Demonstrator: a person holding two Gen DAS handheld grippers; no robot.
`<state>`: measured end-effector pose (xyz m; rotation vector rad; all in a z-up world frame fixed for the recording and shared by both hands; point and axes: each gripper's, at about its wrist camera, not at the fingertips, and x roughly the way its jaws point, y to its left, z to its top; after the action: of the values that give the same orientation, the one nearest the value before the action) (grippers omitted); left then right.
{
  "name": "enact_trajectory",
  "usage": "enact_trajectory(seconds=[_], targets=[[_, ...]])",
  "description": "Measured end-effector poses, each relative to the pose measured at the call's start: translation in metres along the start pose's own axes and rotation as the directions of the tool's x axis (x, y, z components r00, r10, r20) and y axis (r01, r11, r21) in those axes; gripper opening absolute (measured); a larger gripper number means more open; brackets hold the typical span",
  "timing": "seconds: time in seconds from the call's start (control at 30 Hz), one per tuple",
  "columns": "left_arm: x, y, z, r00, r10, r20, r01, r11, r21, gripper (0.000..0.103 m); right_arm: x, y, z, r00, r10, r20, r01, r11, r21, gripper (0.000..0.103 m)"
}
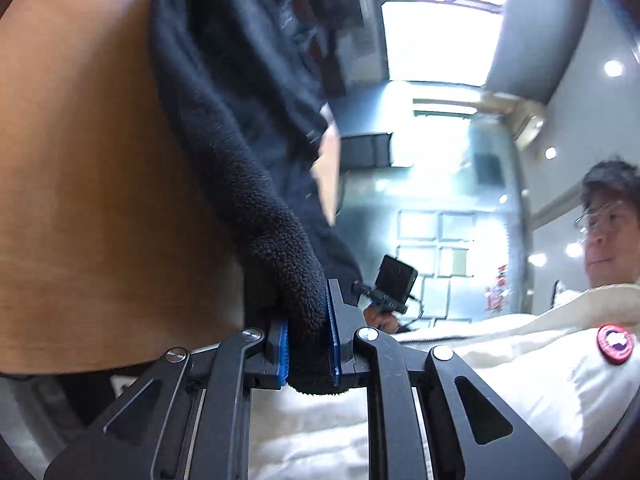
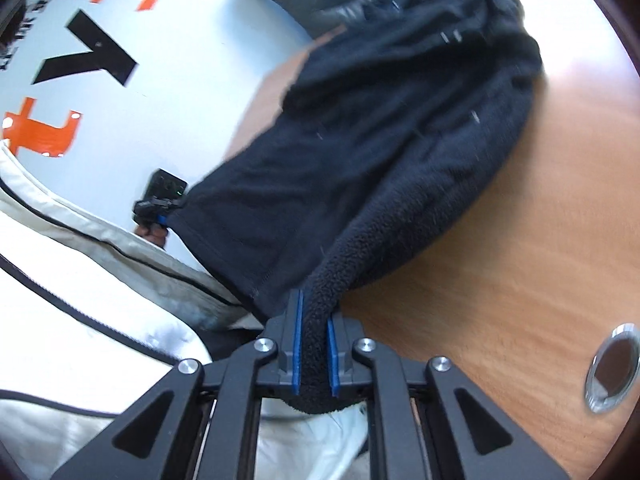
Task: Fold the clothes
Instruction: 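Lift the hem with both grippers and fold it over toward the collar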
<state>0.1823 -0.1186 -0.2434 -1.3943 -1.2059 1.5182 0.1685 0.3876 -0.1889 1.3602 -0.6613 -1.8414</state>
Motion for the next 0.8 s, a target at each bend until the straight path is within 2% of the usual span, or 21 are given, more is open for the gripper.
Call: enact_trajectory(seconds=[0.2, 0.33, 0.5, 0.67, 0.8], targets=[[-0.001, -0.045, 0.026, 0.991, -0.072, 0.113, 0.064, 0.995, 0.071, 0.013, -0.035, 0.031, 0.05, 0.995, 0.053, 0.08, -0.042, 0.989, -0.14, 0.01], [0.003, -0.069, 0.049, 0.973, -0.135, 0.187, 0.115, 0.987, 0.11, 0.014, -0.041, 0.052, 0.082, 0.985, 0.083, 0.153, -0.053, 0.981, -0.187, 0.01], [0.009, -0.077, 0.104, 0.945, -0.204, 0.254, 0.178, 0.977, 0.122, 0.014, -0.05, 0.057, 0.138, 0.959, 0.114, 0.26, -0.064, 0.978, -0.196, 0.01], [0.006, -0.068, 0.184, 0.934, -0.22, 0.281, 0.198, 0.975, 0.106, 0.014, -0.057, 0.024, 0.205, 0.914, 0.082, 0.397, -0.039, 0.993, -0.115, 0.01], [0.008, -0.028, 0.24, 0.933, -0.205, 0.296, 0.197, 0.979, 0.057, 0.014, -0.055, -0.029, 0.239, 0.883, -0.005, 0.469, 0.005, 1.0, 0.0, 0.01]])
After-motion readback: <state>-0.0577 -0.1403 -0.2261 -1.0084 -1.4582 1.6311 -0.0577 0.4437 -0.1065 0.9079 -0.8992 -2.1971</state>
